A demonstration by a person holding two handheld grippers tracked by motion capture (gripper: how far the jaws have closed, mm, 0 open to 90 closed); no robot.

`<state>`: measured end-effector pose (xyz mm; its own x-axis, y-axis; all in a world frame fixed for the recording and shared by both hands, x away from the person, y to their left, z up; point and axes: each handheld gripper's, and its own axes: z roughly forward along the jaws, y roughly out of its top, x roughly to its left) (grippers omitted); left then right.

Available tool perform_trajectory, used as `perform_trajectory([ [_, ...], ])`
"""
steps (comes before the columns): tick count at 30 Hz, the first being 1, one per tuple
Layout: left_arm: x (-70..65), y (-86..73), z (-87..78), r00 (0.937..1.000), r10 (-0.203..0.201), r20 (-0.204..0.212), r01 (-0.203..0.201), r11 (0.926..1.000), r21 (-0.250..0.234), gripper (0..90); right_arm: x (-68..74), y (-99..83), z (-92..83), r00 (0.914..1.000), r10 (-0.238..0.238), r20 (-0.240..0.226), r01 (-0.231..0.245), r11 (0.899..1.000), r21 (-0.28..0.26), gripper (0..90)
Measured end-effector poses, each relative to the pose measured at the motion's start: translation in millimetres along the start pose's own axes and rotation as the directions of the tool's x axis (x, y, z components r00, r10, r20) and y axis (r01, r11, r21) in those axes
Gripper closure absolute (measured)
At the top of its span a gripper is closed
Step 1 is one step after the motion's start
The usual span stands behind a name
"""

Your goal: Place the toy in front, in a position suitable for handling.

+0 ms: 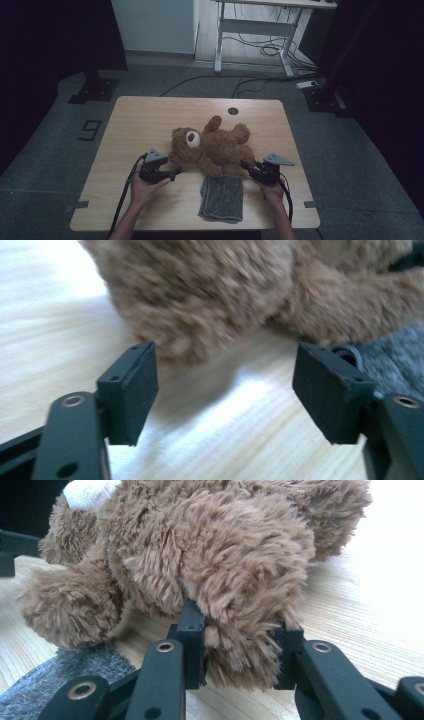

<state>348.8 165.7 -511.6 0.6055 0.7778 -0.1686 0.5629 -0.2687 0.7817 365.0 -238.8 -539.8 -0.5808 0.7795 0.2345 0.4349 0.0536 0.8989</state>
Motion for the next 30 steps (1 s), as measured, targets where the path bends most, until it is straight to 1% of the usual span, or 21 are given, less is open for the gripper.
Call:
perform_trajectory([
  [2,-4.8,-2.4,3.1,0.9998,0.0,0.02,0.0,1.0,0.008,23.9,-0.4,0.0,0.0,1.0,-0.004,0.002,0.004,1.0,0.002,66.6],
  [4,-11.9,-3.9,7.3,0.999,0.012,0.043,-0.013,0.9997,0.02,22.1,-0.9,0.0,0.5,1.0,-0.001,0.004,0.001,1.0,-0.001,66.5],
  [7,-25.7,-3.9,12.5,0.9963,0.038,0.077,-0.041,0.9987,0.032,20.3,-1.3,-0.3,1.2,0.9999,0.008,0.006,-0.008,1.0,-0.003,66.3],
  [11,-47.5,-1.7,19.8,0.9895,0.084,0.118,-0.089,0.9951,0.042,17.9,-1.3,-0.7,1.7,0.9999,0.013,0.008,-0.014,1.0,0.002,66.1],
  [12,-58.7,-0.3,24.6,0.9844,0.106,0.141,-0.113,0.9924,0.049,16.9,-1.7,-1.0,2.1,0.9998,0.017,0.007,-0.017,1.0,0.003,66.0],
  [13,-58.7,-0.3,24.6,0.9844,0.106,0.141,-0.113,0.9924,0.049,16.3,-1.7,-1.0,2.1,0.9998,0.017,0.007,-0.017,1.0,0.003,66.0],
  [14,-69.3,1.0,30.2,0.9789,0.129,0.159,-0.14,0.9884,0.059,16.0,-2.2,-1.3,2.5,0.9998,0.017,0.007,-0.017,1.0,0.006,66.0],
  [15,-69.3,1.0,30.2,0.9789,0.129,0.159,-0.14,0.9884,0.059,15.7,-2.2,-1.3,2.5,0.9998,0.017,0.007,-0.017,1.0,0.006,66.0],
  [16,-74.1,1.4,32.9,0.9759,0.14,0.167,-0.152,0.9862,0.065,15.7,-2.5,-1.6,2.8,0.9998,0.021,0.006,-0.021,1.0,0.009,65.8],
  [19,-87.9,0.8,39.8,0.9681,0.151,0.2,-0.169,0.9828,0.075,15.3,-2.5,-1.7,3.1,0.9997,0.023,0.007,-0.023,1.0,0.01,65.7],
  [22,-102.1,-1.6,44.2,0.9591,0.174,0.223,-0.197,0.9767,0.084,14.7,-3.0,-1.8,3.3,0.9996,0.027,0.005,-0.027,1.0,0.011,65.6],
  [23,-106.4,-2.4,45.1,0.9566,0.181,0.229,-0.204,0.9753,0.084,14.7,-3.0,-1.8,3.3,0.9996,0.027,0.005,-0.027,1.0,0.011,65.6],
  [24,-113.5,-3.6,46.4,0.9521,0.188,0.241,-0.211,0.9747,0.074,14.8,-3.1,-1.9,3.4,0.9996,0.028,0.005,-0.028,1.0,0.012,65.6],
  [25,-113.5,-3.6,46.4,0.9521,0.188,0.241,-0.211,0.9747,0.074,15.2,-3.1,-1.9,3.4,0.9996,0.028,0.005,-0.028,1.0,0.012,65.6],
  [27,-119.4,-3.8,46.5,0.9475,0.201,0.249,-0.222,0.9731,0.061,15.8,-3.3,-1.9,3.4,0.9996,0.029,0.004,-0.029,1.0,0.013,65.5],
  [28,-124.3,-3.3,47.9,0.9432,0.209,0.258,-0.232,0.971,0.059,16.5,-3.8,-1.8,3.3,0.9996,0.027,0.005,-0.027,1.0,0.015,65.3],
  [29,-124.3,-3.3,47.9,0.9432,0.209,0.258,-0.232,0.971,0.059,16.5,-3.8,-1.8,3.3,0.9996,0.027,0.005,-0.027,1.0,0.015,65.3],
  [30,-126.4,-3.1,49.6,0.9417,0.214,0.259,-0.239,0.9688,0.067,16.5,-4.1,-1.9,3.7,0.9996,0.028,0.005,-0.028,1.0,0.013,65.2],
])
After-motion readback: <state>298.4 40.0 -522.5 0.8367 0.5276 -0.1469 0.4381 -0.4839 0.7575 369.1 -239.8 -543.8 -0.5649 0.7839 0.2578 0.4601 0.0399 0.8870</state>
